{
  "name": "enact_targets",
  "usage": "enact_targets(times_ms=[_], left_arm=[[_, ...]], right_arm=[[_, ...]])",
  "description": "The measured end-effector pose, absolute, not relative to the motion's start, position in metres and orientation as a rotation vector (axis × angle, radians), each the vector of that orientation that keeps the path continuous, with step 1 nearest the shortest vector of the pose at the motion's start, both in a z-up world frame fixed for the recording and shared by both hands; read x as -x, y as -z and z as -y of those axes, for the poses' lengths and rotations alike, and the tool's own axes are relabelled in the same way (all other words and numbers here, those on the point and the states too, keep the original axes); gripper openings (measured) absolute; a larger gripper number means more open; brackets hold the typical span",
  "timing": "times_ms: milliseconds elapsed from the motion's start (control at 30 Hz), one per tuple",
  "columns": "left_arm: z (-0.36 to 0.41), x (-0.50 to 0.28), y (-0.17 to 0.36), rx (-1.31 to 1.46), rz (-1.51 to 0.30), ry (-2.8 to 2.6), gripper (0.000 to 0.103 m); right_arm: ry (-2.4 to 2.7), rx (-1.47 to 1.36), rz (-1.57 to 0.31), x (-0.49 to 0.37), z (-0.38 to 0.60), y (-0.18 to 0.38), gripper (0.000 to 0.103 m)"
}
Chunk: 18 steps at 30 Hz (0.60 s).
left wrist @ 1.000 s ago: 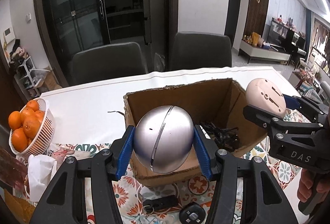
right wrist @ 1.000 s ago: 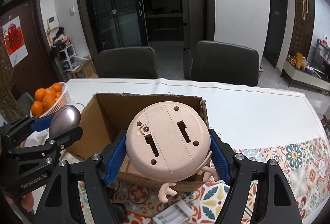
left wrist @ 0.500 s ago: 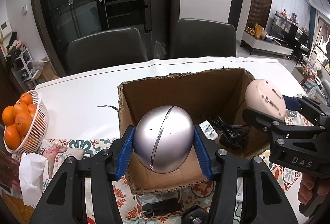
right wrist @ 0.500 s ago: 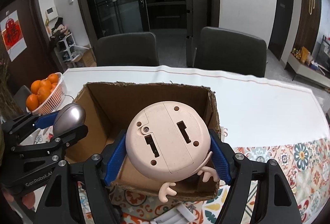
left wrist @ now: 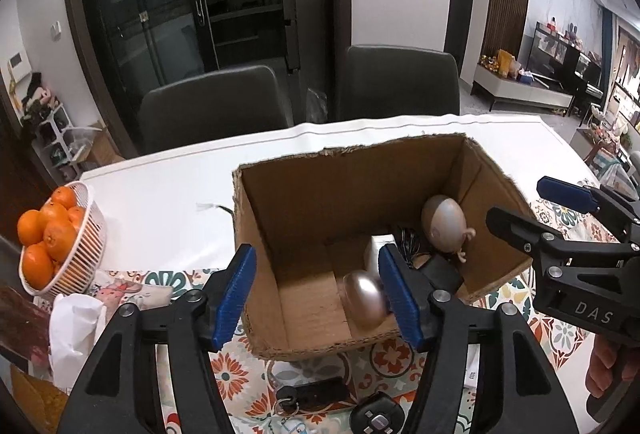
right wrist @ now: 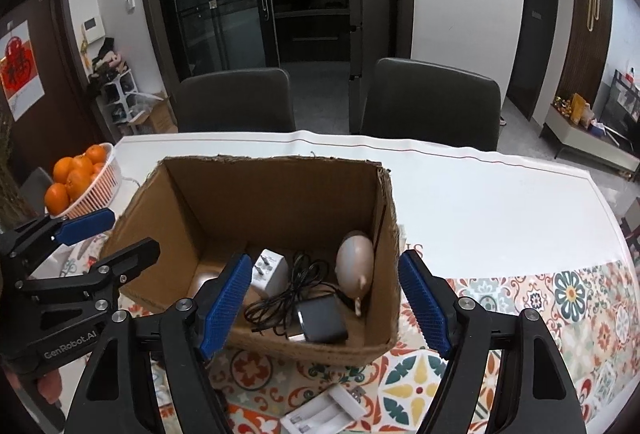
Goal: Organize rigid objects
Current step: 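Open both grippers to drop the silver egg and pink figure into the box, then withdraw both open grippers from the box back toward the remaining table items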
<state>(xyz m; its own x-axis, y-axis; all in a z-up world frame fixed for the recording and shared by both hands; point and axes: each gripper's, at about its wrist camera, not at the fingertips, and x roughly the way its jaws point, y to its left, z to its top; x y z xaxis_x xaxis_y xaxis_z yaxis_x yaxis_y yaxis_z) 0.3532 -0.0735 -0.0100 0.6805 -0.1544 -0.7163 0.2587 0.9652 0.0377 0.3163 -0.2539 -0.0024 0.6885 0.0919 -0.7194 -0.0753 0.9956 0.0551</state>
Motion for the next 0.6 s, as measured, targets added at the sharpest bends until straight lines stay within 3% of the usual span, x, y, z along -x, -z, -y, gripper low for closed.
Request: enact_targets(times_ms=[600], left_arm=[[0.053,-0.288,-0.015,-0.130,-0.679,0.213,0.063]], right_arm=[[-0.095,-0.027,-0.696,-0.257,0.240,-0.026,0.076]])
